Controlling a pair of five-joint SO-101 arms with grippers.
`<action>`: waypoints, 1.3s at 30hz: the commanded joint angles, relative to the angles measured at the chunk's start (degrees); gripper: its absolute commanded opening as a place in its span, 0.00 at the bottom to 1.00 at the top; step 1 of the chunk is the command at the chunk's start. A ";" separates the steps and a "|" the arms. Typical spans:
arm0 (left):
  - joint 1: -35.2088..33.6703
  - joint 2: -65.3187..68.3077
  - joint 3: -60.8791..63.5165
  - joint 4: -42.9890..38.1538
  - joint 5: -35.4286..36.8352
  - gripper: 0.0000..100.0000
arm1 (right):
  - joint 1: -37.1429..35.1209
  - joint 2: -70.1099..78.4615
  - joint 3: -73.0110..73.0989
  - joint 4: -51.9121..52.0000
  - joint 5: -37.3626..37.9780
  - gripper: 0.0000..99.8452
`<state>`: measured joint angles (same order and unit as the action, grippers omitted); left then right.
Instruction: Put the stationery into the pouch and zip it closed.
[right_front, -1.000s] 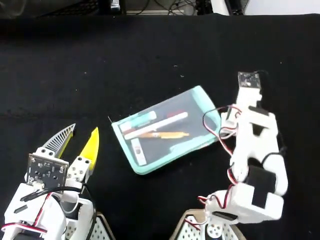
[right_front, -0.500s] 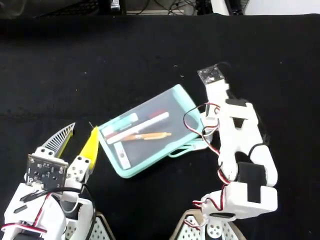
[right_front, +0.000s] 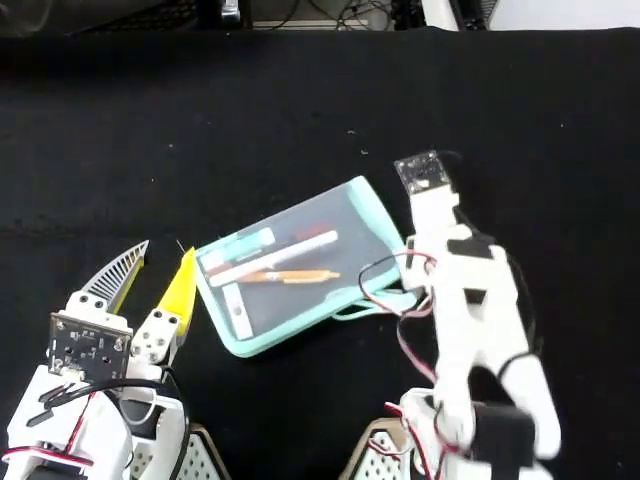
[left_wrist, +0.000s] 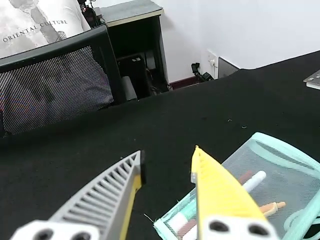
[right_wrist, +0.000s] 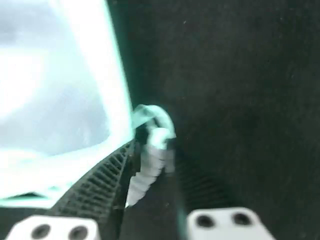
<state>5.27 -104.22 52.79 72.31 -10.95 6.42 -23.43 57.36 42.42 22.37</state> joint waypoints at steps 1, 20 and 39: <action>0.04 -0.18 -0.13 -1.41 0.00 0.18 | -0.70 -6.02 0.22 4.31 -1.49 0.19; 0.04 -0.18 -0.13 -1.41 0.00 0.18 | -0.53 1.54 0.22 1.85 -7.47 0.18; 0.04 -0.18 -0.22 -1.41 0.00 0.18 | -1.41 23.96 -17.80 7.03 -8.88 0.05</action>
<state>5.27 -104.22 52.79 72.31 -10.95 6.15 -0.13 42.86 50.15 13.23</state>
